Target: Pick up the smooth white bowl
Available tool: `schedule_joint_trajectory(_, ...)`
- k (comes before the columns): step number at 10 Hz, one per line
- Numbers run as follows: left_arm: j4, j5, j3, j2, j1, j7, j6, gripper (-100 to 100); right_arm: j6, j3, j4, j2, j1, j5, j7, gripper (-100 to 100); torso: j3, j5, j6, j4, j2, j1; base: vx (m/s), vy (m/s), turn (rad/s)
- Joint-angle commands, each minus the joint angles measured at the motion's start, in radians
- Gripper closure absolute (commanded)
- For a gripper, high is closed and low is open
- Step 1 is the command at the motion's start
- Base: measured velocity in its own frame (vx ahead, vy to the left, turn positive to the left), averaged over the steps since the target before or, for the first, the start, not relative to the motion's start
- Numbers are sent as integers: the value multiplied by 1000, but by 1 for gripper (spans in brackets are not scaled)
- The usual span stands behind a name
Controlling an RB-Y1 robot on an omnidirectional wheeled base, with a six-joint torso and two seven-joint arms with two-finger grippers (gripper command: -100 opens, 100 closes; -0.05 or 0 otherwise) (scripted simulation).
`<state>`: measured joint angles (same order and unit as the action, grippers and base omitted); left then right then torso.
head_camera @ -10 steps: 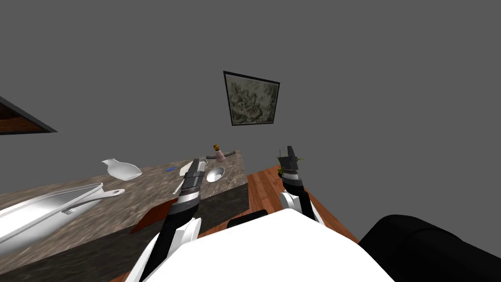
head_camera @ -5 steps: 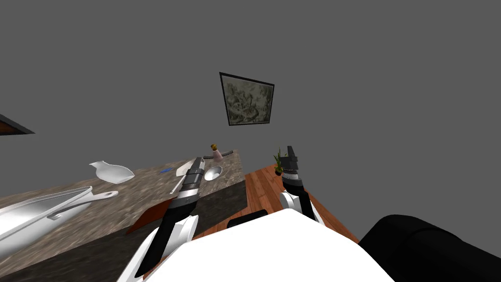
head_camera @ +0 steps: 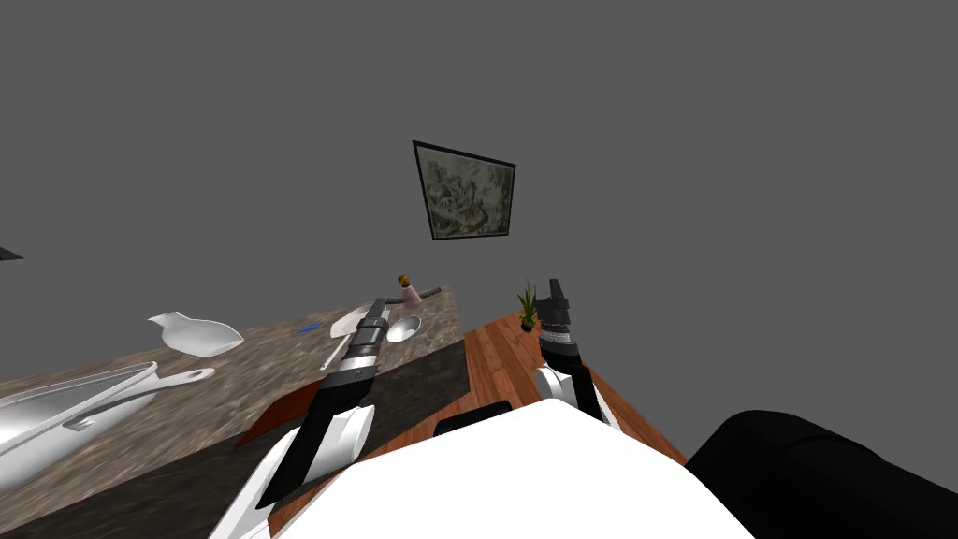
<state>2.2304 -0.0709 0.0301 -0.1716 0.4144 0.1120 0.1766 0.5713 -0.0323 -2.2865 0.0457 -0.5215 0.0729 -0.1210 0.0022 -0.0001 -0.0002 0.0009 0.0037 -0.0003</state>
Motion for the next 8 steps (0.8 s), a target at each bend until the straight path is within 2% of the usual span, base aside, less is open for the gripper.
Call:
schedule_joint_trajectory(1, -3, -1, 18, -9, -25, 1, -50, -100, 0, 0, 0, 0, 0, 0, 0, 0, 0, 0, 0, 0, 0, 0, -59, -25, -128)
schedule_joint_trajectory(2, -3, -1, 18, -9, -25, 1, -67, -100, 0, 0, 0, 0, 0, 0, 0, 0, 0, 0, 0, 0, 0, -1, -64, -24, -64)
schedule_joint_trajectory(3, -1, -1, 34, -17, -44, 2, -99, -100, 0, 0, 0, 0, 0, 0, 0, 0, 0, 0, 0, 0, 0, -1, -81, -29, -110)
schedule_joint_trajectory(4, -1, -1, 34, -17, -44, 2, -123, -100, 0, 0, 0, 0, 0, 0, 0, 0, 1, 0, 0, 0, 1, -1, -64, -21, -70)
schedule_joint_trajectory(7, 3, -2, 67, -30, -82, 2, -208, -100, 0, 0, 0, 0, 0, 0, 0, 0, 0, 0, 0, 0, 0, 0, -60, -19, -107)
schedule_joint_trajectory(8, 3, -2, 67, -30, -82, 2, -235, -100, 0, 0, 0, 0, 0, 0, 0, 0, 0, 0, 0, 0, 0, 0, -50, -18, -76)
